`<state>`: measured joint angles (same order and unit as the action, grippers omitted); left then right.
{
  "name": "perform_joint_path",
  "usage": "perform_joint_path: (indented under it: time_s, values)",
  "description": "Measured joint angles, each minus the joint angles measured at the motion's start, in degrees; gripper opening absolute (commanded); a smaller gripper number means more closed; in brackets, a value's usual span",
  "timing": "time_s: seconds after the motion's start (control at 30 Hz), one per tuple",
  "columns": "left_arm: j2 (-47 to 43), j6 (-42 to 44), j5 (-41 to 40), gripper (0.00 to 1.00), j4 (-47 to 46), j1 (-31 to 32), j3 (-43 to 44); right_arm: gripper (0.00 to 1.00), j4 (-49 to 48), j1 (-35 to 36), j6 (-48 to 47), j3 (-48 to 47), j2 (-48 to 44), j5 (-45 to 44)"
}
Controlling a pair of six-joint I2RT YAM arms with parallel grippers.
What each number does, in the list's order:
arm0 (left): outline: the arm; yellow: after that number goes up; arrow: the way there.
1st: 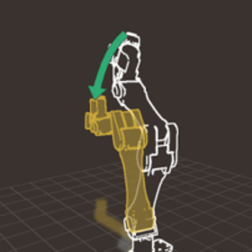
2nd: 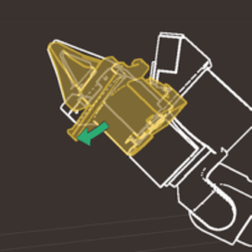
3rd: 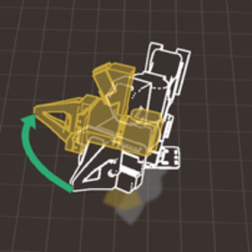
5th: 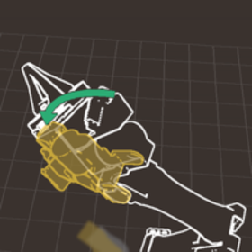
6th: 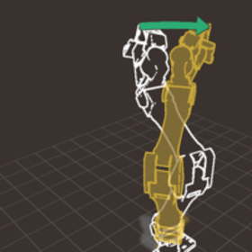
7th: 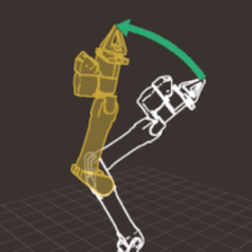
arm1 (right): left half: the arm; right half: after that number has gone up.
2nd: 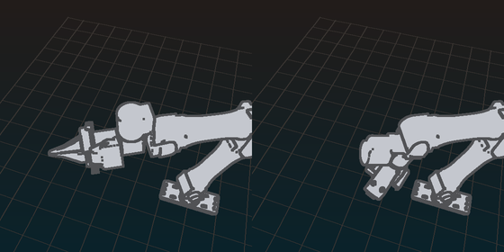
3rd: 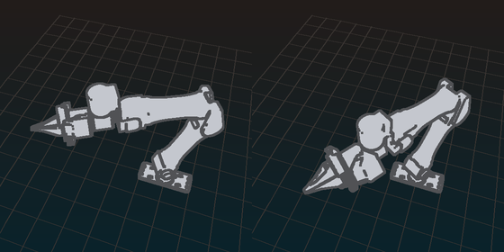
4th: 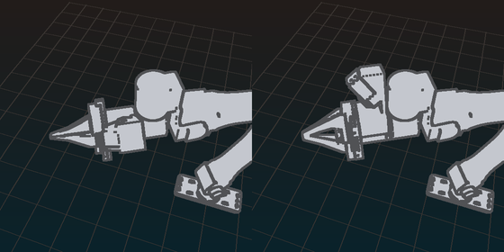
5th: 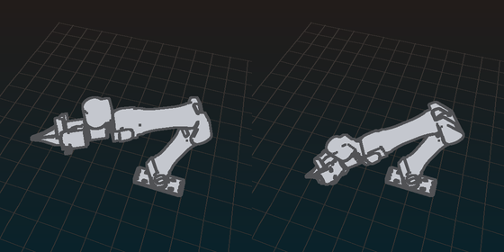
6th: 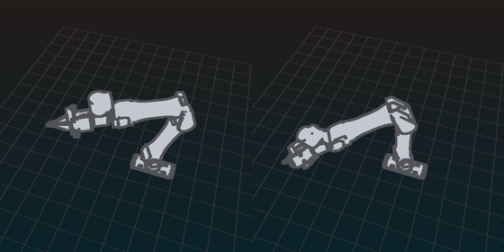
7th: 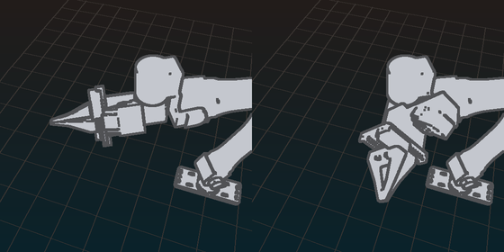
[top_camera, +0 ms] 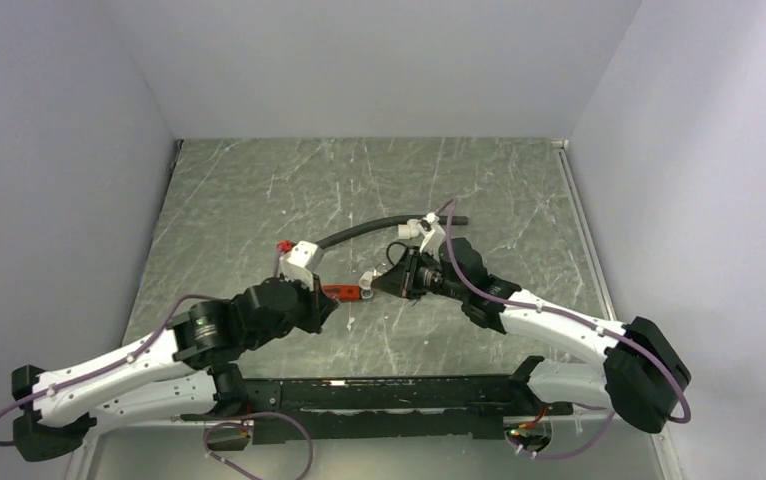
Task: Unlock with the key
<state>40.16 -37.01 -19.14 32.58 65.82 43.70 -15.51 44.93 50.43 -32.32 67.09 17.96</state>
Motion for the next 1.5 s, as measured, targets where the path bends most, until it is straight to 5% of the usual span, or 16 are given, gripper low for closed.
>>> perform_joint_path:
  time_s: [0.13,0.27,0.4,0.57,0.83,0.97,1.23,1.5]
  values:
    - [8.13,0.24,-2.69,0.00,-0.98,-2.25,0.09,0.00,5.53,0.00,-1.18,-0.33,-2.51,-6.97]
    - [18.82,0.85,1.42,0.00,-5.07,-11.37,0.02,0.00,9.77,0.00,-2.40,-0.57,-2.12,-11.02]
    - [22.73,1.46,5.14,0.00,-8.63,-18.12,0.07,0.03,14.25,0.00,-3.08,-1.92,2.64,-12.20]
    - [23.65,2.36,7.39,0.00,-9.94,-18.49,0.96,0.04,19.34,0.07,-4.26,-3.89,14.08,-11.50]
    - [22.71,2.93,8.20,0.00,-10.38,-18.51,1.05,0.62,22.38,2.03,-6.38,-10.88,23.23,-10.16]
    - [21.16,3.37,8.37,0.00,-10.08,-18.51,1.05,0.70,23.69,3.04,-7.63,-12.17,22.84,-11.19]
    - [18.64,5.81,12.70,0.00,-11.61,-18.56,1.11,0.70,33.07,2.19,-12.39,-11.56,8.41,-16.22]
    - [18.95,5.88,17.66,0.00,-10.23,-18.82,11.54,0.62,17.22,2.03,-27.45,-0.76,-16.06,-10.62]
